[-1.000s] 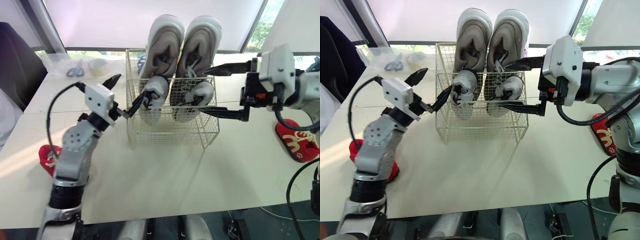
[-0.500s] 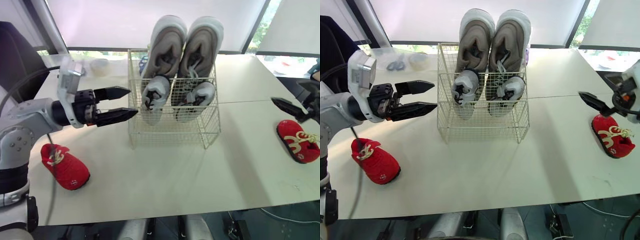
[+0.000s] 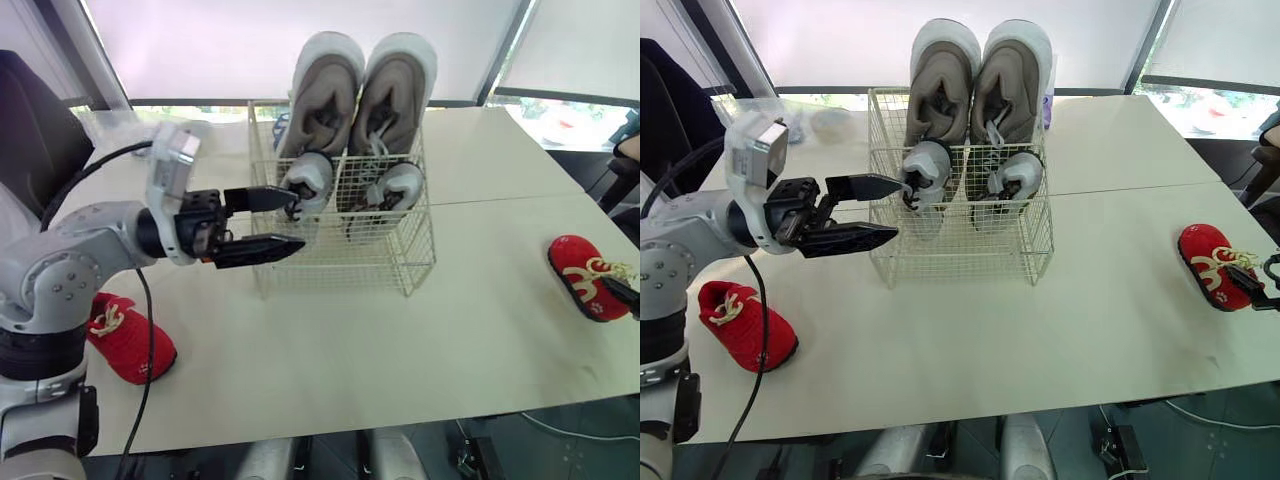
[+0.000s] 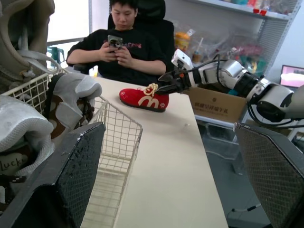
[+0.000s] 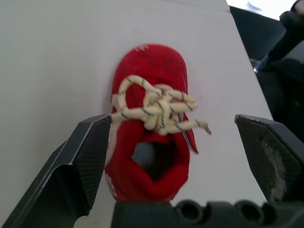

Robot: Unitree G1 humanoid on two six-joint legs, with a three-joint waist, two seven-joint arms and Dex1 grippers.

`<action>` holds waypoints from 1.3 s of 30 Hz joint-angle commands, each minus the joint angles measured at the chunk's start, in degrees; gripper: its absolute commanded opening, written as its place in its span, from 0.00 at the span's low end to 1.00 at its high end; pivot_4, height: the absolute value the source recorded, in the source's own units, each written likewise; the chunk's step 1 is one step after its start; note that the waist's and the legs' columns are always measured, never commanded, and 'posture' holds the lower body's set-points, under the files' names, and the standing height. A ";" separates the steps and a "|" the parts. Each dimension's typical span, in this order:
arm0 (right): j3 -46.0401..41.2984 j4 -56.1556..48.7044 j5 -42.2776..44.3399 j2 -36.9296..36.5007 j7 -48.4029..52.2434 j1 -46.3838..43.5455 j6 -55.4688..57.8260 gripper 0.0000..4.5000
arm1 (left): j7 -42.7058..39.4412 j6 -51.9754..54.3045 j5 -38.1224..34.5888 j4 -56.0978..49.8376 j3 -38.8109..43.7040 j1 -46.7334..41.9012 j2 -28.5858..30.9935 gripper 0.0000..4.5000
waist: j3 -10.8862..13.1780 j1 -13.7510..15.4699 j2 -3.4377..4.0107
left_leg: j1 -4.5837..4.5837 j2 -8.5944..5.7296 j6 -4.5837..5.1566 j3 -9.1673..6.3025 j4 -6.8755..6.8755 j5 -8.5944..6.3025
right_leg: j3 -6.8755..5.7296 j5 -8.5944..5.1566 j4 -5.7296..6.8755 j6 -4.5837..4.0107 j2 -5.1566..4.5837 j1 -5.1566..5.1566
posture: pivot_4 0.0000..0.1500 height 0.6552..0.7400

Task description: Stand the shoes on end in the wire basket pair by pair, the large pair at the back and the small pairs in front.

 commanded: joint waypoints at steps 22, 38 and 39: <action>9.46 22.59 -0.25 -1.36 1.32 -16.25 -5.41 0.24 | 7.75 -1.17 0.91 -4.81 1.07 -0.03 -1.50 1.00 | 0.00 0.16 -0.02 | 0.12 -0.01 0.00 0.00 0.09 0.00 | -0.02 0.00 -0.05 0.00 0.01 0.21 | 1.00 1.00; 14.85 -41.98 6.18 -3.39 5.35 -24.65 -12.93 0.12 | 6.55 4.15 -4.86 11.49 2.24 -13.67 -3.05 1.00 | 0.15 0.33 0.32 | 0.11 0.10 -0.03 -0.04 -0.12 0.00 | -0.08 -0.03 -0.01 0.05 0.07 0.03 | 1.00 1.00; 16.92 -43.81 5.23 -3.38 6.24 -25.58 -15.08 0.12 | 6.10 4.93 -5.16 12.95 2.21 -14.93 -3.05 1.00 | 0.17 0.39 0.30 | 0.08 0.08 -0.03 -0.05 -0.10 0.00 | -0.08 -0.03 -0.06 0.05 0.06 0.03 | 1.00 1.00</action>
